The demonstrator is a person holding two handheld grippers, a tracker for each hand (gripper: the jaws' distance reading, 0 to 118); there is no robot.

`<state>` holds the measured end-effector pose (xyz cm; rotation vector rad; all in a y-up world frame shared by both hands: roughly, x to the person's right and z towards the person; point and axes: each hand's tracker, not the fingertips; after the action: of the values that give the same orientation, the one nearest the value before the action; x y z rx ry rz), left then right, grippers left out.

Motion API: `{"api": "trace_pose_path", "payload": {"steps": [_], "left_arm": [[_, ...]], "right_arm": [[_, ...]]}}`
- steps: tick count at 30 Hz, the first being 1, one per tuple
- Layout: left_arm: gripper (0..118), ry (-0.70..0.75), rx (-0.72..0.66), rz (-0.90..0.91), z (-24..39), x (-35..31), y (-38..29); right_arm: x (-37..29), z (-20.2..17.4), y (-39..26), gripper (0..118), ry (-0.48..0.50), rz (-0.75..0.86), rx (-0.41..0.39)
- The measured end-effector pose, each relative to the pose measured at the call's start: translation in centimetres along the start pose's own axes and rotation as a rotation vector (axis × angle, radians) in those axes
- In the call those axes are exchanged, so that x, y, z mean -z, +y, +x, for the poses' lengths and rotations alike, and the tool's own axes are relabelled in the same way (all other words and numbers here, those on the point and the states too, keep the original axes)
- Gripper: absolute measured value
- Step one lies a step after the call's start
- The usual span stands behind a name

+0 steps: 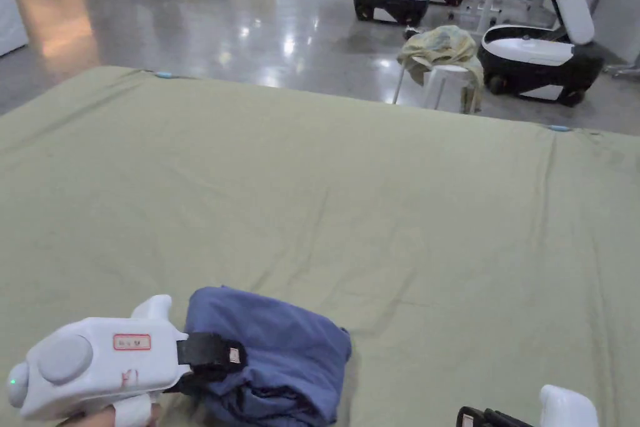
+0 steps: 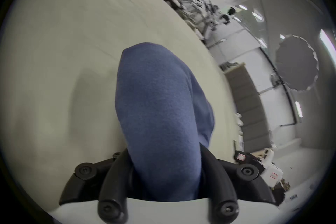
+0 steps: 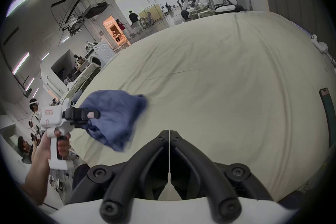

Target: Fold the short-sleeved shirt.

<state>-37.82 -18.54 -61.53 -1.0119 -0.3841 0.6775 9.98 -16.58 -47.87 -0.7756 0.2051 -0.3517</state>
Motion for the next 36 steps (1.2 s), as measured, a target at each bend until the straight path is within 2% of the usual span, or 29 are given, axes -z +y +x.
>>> {"api": "trace_pose_path", "payload": {"steps": [2,5,10,11,12,14,15,18,21,26,29,30,31,32,33,35,36], "left_arm": [[21,0.095,-0.009,0.02,-5.2,-3.2,3.0],[21,0.148,-0.103,0.046,-11.5,-8.2,6.3],[22,0.138,-0.201,0.137,-17.8,-14.0,8.1],[25,0.1,-0.212,0.143,-18.3,-14.2,7.8],[46,0.083,-0.201,0.147,-18.3,-14.2,7.5],[92,0.127,-0.137,0.211,-16.6,-15.1,6.6],[108,0.122,-0.093,0.26,-15.9,-16.0,6.4],[107,0.198,-0.026,0.444,-12.6,-19.5,5.5],[108,0.245,0.181,0.539,-5.9,-20.6,4.4],[107,0.254,0.482,0.661,8.6,-15.5,1.4],[106,0.266,0.623,0.708,16.6,-11.1,-0.6],[97,0.285,0.66,0.715,19.3,-9.7,-1.3],[71,0.282,0.691,0.733,21.6,-8.6,-1.9],[36,0.286,0.716,0.762,23.8,-7.6,-2.5],[12,0.294,0.736,0.795,25.0,-6.3,-2.3],[12,0.218,0.747,0.815,27.6,-5.5,-2.9],[12,0.231,0.743,0.811,28.7,-5.2,-3.1]], "right_arm": [[0.8,-1.4,-0.2,1,-0.001,-0.013,-0.019],[2.1,-3.2,-0.4,1,0.026,-0.031,-0.028],[3.8,-6.0,-0.9,1,0.058,-0.053,-0.052],[4.1,-6.4,-0.9,1,0.065,-0.059,-0.055],[4.3,-6.8,-1.0,1,0.07,-0.068,-0.063],[4.5,-7.4,-1.0,1,0.074,-0.075,-0.08],[4.3,-7.5,-0.9,1,0.075,-0.074,-0.083],[3.1,-7.3,-0.6,1,0.086,-0.053,-0.084],[1.1,-6.2,0.2,1,0.063,-0.002,-0.107],[-4.6,-4.2,4.6,1,0.01,0.252,-0.147],[-8.2,-4.1,8.6,1,-0.085,0.435,-0.248],[-9.4,-4.1,10.1,1,-0.11,0.493,-0.276],[-10.2,-4.0,11.5,1,-0.132,0.541,-0.297],[-11.0,-4.0,13.0,1,-0.153,0.578,-0.322],[-11.7,-4.0,14.3,1,-0.185,0.613,-0.342],[-12.5,-3.4,16.3,1,-0.216,0.661,-0.372],[-12.9,-3.2,16.9,1,-0.232,0.679,-0.379]]}}
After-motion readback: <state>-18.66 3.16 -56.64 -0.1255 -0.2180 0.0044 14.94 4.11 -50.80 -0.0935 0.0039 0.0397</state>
